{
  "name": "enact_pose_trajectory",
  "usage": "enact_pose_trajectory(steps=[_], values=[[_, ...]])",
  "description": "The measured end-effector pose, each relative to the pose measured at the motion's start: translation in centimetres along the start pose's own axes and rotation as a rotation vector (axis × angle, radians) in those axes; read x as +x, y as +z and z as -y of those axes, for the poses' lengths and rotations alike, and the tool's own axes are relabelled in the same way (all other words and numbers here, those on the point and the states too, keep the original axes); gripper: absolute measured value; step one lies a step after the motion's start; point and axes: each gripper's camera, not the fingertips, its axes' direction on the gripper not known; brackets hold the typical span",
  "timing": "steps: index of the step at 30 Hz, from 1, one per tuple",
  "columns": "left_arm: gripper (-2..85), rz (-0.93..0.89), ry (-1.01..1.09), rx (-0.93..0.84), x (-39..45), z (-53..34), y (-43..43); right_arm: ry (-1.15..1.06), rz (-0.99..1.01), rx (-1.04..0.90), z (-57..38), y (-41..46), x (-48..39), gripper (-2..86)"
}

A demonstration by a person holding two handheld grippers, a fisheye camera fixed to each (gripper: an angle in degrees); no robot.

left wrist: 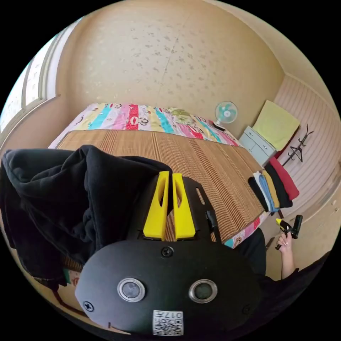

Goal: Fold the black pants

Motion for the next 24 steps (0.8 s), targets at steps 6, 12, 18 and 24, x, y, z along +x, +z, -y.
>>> enact_pose_trajectory(steps=[6, 12, 18, 24], values=[[-0.3, -0.328, 0.202, -0.228, 16.6, -13.4, 9.3, 0.038, -0.080, -0.035, -2.1, -1.3, 1.4, 0.9], [3.7, -0.587, 0.252, -0.477, 21.0, -25.9, 6.3, -0.039, -0.217, -0.243, -0.3, 2.7, 2.2, 3.4], [6.5, -0.692, 0.123, -0.367, 12.5, -27.2, -4.5, -0.137, -0.174, -0.328, 7.1, 13.0, 5.0, 9.3], [11.2, -0.495, -0.064, -0.213, 6.0, -20.9, -7.5, 0.141, -0.114, -0.410, 13.5, 22.6, 15.6, 10.2]])
